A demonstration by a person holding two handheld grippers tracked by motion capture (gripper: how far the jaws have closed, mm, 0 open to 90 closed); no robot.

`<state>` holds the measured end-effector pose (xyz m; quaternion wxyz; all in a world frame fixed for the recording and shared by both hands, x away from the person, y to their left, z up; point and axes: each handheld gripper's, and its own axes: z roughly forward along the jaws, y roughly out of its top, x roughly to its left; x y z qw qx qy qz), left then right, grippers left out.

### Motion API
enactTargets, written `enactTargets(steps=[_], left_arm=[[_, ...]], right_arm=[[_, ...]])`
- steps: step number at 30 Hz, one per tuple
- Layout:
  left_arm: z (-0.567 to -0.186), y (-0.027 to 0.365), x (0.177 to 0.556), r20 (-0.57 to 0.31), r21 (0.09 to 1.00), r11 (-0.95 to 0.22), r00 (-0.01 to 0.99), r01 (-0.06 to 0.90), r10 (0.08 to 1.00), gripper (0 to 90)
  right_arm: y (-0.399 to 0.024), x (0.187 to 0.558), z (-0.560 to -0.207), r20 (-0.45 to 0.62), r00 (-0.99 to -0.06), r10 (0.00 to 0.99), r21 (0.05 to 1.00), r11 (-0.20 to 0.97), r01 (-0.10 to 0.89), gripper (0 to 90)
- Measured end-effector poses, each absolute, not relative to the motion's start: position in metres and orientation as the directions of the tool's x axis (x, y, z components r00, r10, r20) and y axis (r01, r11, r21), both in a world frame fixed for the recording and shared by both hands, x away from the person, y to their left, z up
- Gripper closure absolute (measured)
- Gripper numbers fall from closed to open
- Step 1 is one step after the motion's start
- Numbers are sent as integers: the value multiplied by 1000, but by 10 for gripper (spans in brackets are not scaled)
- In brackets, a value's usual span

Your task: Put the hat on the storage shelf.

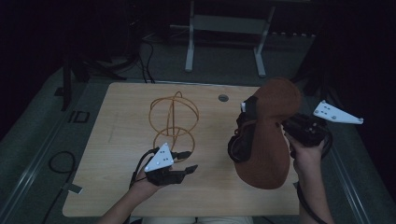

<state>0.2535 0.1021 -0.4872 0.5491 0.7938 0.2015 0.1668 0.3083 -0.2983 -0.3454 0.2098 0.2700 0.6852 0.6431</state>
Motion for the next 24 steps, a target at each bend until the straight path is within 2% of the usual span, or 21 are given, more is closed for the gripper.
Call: enactTargets(steps=[6, 16, 20, 24], left_arm=[[-512, 126, 248, 20, 925, -328, 834, 195, 552, 504], [-546, 200, 231, -3, 909, -289, 697, 300, 717, 500], [-556, 223, 225, -16, 912, -250, 638, 325, 770, 452], [-559, 235, 225, -27, 907, -224, 580, 356, 814, 366]], right_arm=[[-291, 321, -345, 73, -765, 640, 994, 14, 107, 876], [-269, 348, -348, 87, -761, 643, 990, 27, 135, 875], [-263, 358, -351, 98, -763, 639, 988, 28, 151, 875], [-256, 364, -352, 105, -763, 638, 986, 32, 163, 875]])
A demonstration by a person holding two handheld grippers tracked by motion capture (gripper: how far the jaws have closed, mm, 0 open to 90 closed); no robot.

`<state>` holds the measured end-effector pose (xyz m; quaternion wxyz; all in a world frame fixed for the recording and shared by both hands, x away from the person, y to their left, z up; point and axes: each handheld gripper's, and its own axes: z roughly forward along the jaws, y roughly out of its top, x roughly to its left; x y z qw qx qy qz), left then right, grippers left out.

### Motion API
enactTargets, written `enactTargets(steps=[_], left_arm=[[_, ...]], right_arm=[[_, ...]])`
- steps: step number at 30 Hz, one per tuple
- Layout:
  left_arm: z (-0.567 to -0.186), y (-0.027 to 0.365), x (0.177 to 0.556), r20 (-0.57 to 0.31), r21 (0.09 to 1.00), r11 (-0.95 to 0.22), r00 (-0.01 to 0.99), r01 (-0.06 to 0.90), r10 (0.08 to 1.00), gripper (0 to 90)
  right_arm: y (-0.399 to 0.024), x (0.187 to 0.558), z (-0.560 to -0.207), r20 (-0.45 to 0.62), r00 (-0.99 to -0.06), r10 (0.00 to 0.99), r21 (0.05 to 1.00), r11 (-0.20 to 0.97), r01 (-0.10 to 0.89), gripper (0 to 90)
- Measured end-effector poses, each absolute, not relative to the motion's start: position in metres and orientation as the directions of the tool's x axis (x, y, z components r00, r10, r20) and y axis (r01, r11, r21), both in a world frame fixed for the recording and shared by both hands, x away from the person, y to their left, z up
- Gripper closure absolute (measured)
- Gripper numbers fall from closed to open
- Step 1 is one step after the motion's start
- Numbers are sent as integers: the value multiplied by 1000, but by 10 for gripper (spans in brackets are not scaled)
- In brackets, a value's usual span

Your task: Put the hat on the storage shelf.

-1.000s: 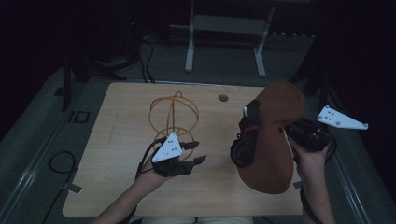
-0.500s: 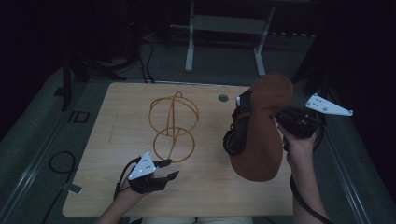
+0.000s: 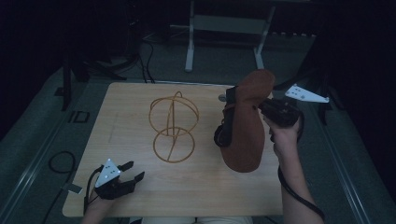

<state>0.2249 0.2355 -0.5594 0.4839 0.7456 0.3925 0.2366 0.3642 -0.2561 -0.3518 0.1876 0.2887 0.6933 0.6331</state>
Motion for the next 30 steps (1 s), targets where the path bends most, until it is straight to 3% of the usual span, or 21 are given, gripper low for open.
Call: enactTargets(steps=[2, 3, 5, 11, 13, 17, 23, 30], left_arm=[[-563, 247, 227, -44, 908, -191, 538, 373, 842, 259], [-563, 251, 227, -52, 907, -177, 517, 383, 855, 256], [-564, 259, 229, -70, 904, -148, 480, 402, 874, 166], [-569, 276, 227, -64, 900, -86, 326, 427, 943, 81], [-570, 278, 227, -70, 899, -70, 299, 433, 952, 14], [-574, 286, 229, -66, 886, -38, 207, 462, 976, 15], [-574, 288, 228, -85, 899, -8, 192, 438, 978, 15], [-575, 291, 226, -96, 901, 4, 190, 434, 977, 15]], right_arm=[[-248, 370, -352, 110, -765, 634, 984, 38, 173, 875], [-246, 372, -353, 111, -766, 634, 983, 43, 178, 875], [-241, 375, -354, 115, -768, 630, 982, 46, 184, 875], [-227, 388, -351, 116, -774, 623, 979, 60, 196, 875], [-220, 392, -347, 113, -775, 622, 979, 64, 194, 875], [-203, 400, -332, 96, -786, 611, 983, 67, 173, 875], [-160, 412, -307, 67, -819, 570, 984, 98, 148, 872], [-93, 422, -318, 81, -872, 483, 961, 195, 198, 868]])
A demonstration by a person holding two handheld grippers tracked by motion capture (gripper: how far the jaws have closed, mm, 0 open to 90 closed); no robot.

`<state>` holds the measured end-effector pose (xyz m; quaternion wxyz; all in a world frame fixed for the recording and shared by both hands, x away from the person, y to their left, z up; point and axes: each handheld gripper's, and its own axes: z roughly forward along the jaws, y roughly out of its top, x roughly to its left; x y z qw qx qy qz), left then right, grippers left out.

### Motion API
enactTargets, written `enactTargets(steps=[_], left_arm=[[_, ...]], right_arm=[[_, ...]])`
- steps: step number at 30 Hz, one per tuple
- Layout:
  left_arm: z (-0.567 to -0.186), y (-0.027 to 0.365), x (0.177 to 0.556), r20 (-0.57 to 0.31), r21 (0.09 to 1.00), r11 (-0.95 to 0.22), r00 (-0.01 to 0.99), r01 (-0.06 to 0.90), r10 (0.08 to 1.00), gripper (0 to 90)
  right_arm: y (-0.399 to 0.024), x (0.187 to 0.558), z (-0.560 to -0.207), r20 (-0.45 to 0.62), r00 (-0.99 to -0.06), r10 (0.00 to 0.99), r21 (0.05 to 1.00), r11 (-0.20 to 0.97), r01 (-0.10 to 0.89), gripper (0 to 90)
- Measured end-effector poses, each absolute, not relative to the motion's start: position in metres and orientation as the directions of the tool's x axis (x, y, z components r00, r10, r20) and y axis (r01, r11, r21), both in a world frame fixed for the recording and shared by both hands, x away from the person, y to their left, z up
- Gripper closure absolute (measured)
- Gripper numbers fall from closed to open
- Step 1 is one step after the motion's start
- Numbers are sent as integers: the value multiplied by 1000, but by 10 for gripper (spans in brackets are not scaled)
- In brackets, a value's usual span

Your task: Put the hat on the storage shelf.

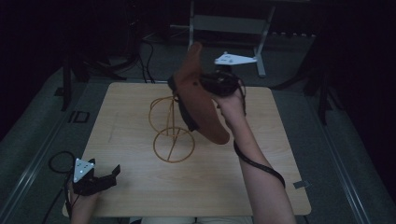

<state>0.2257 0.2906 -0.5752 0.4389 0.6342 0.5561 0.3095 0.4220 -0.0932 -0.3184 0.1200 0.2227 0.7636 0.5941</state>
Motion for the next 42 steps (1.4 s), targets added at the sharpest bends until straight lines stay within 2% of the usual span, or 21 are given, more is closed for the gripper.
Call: enactTargets(steps=[6, 15, 17, 18, 20, 22, 23, 30, 42], left_arm=[[-574, 294, 223, -109, 901, 15, 194, 433, 975, 15], [-576, 293, 225, -117, 898, 18, 198, 439, 973, 16], [-577, 293, 225, -114, 897, 15, 198, 443, 974, 16], [-577, 293, 225, -116, 897, 16, 200, 441, 973, 16], [-578, 293, 225, -113, 896, 12, 201, 444, 973, 16], [-578, 293, 225, -116, 896, 15, 202, 444, 973, 16], [-578, 293, 225, -114, 897, 14, 201, 442, 973, 16], [-578, 294, 224, -118, 898, 20, 197, 439, 973, 16], [-581, 292, 225, -110, 893, 11, 193, 449, 975, 16]], right_arm=[[-61, 425, -336, 107, -897, 429, 936, 261, 237, 859], [-39, 423, -342, 119, -910, 397, 922, 297, 250, 828], [-33, 420, -342, 95, -916, 389, 920, 317, 230, 748], [-30, 419, -341, 92, -921, 379, 920, 320, 224, 637], [-25, 416, -341, 96, -930, 355, 921, 323, 219, 497], [-16, 413, -341, 88, -938, 335, 909, 358, 213, 396], [-12, 410, -343, 65, -936, 345, 905, 376, 201, 373], [-1, 398, -346, -39, -922, 384, 891, 430, 142, 251], [4, 389, -358, -126, -909, 397, 877, 473, 85, 239]])
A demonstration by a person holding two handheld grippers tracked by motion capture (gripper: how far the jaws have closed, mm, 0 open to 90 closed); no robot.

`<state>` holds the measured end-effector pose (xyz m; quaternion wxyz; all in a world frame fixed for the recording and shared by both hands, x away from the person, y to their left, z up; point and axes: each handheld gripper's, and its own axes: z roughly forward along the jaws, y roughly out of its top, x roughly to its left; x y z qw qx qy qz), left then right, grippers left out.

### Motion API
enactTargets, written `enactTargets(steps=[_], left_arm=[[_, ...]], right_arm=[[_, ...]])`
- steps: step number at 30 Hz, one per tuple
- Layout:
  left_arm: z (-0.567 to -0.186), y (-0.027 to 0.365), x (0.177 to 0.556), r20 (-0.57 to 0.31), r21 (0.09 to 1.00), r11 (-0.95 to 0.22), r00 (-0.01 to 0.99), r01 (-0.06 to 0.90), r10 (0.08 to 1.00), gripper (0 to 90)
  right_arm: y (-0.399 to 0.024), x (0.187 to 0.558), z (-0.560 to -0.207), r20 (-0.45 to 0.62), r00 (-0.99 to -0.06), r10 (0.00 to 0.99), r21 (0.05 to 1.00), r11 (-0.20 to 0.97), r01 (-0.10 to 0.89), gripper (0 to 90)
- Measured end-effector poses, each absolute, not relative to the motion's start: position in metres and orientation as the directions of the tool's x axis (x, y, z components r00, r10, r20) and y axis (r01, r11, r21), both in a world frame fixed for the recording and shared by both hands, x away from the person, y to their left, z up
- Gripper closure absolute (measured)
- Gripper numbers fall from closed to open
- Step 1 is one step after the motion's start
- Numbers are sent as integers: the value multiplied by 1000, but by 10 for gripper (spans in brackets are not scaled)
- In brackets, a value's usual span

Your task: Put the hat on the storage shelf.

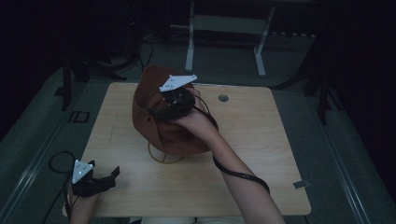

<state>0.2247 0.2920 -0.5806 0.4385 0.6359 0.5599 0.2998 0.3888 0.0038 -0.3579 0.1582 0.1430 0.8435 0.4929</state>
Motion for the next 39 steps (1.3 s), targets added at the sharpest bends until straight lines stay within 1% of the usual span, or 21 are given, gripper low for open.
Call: enactTargets(steps=[6, 12, 15, 16, 18, 21, 24, 29, 39], left_arm=[[-581, 293, 225, -108, 893, 11, 190, 450, 976, 16], [-583, 292, 226, -110, 891, 11, 193, 454, 975, 16], [-582, 292, 225, -109, 893, 11, 193, 451, 975, 16], [-582, 292, 225, -108, 892, 9, 193, 452, 975, 16], [-583, 292, 225, -109, 892, 10, 194, 453, 975, 16], [-583, 290, 226, -99, 888, -3, 199, 460, 975, 15], [-582, 288, 226, -100, 888, -3, 200, 459, 975, 15], [-582, 287, 226, -99, 889, -3, 199, 458, 975, 15], [-581, 283, 225, -94, 891, -9, 204, 453, 974, 16]], right_arm=[[-5, 391, -353, -85, -912, 401, 886, 449, 115, 205], [-22, 395, -345, -51, -904, 424, 910, 393, 133, 206], [-33, 397, -343, -38, -906, 421, 919, 371, 134, 169], [-37, 398, -343, -25, -905, 425, 915, 375, 151, 152], [-42, 399, -343, -11, -909, 417, 916, 368, 158, 152], [-58, 401, -345, -15, -898, 440, 919, 361, 161, 141], [-70, 403, -348, -6, -895, 446, 919, 356, 171, 144], [-89, 405, -357, -29, -877, 479, 913, 369, 172, 146], [-126, 404, -381, -6, -849, 528, 909, 356, 216, 148]])
